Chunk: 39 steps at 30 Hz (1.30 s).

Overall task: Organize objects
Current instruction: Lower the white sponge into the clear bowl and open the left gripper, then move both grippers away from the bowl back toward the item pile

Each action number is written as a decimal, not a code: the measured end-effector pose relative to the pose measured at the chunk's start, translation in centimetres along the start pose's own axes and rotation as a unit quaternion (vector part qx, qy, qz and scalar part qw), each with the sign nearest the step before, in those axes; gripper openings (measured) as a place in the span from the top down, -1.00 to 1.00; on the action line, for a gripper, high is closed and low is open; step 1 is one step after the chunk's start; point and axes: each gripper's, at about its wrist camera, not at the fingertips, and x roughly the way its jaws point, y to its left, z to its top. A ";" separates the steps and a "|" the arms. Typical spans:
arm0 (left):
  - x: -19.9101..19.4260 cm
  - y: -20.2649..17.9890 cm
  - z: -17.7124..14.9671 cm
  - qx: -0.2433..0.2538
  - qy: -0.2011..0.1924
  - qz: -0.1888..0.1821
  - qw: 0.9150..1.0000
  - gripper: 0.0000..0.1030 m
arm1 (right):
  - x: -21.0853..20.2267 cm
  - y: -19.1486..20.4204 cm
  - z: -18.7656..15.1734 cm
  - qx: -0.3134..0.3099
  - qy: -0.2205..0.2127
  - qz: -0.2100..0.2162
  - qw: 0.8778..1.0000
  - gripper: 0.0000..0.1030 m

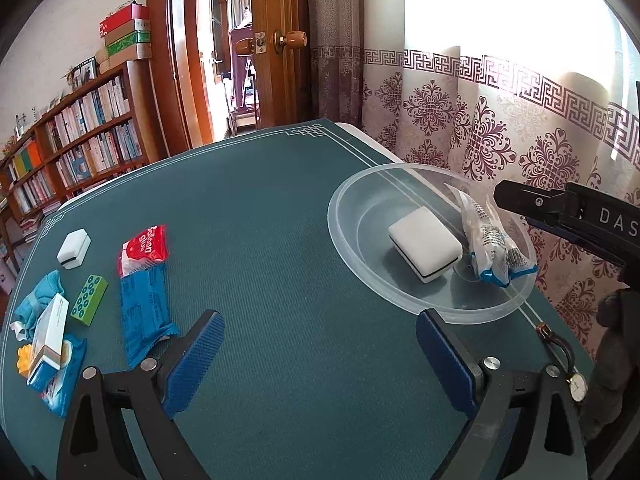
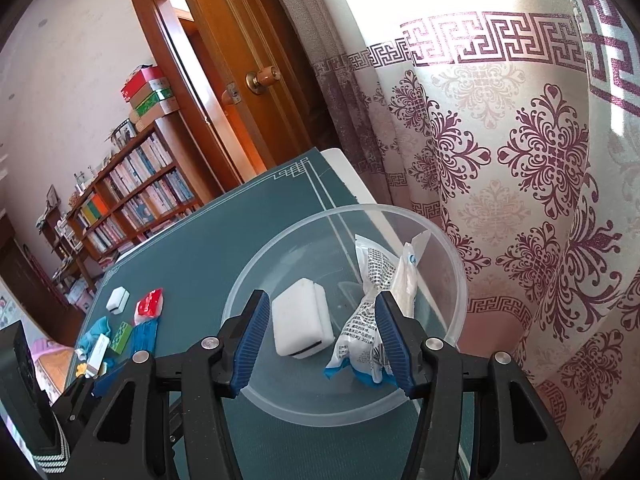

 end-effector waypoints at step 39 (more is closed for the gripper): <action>-5.2 18.4 -4.1 -0.166 -0.022 0.132 0.977 -0.99 | 2.3 11.2 -9.1 -0.131 0.080 0.058 0.986 -0.14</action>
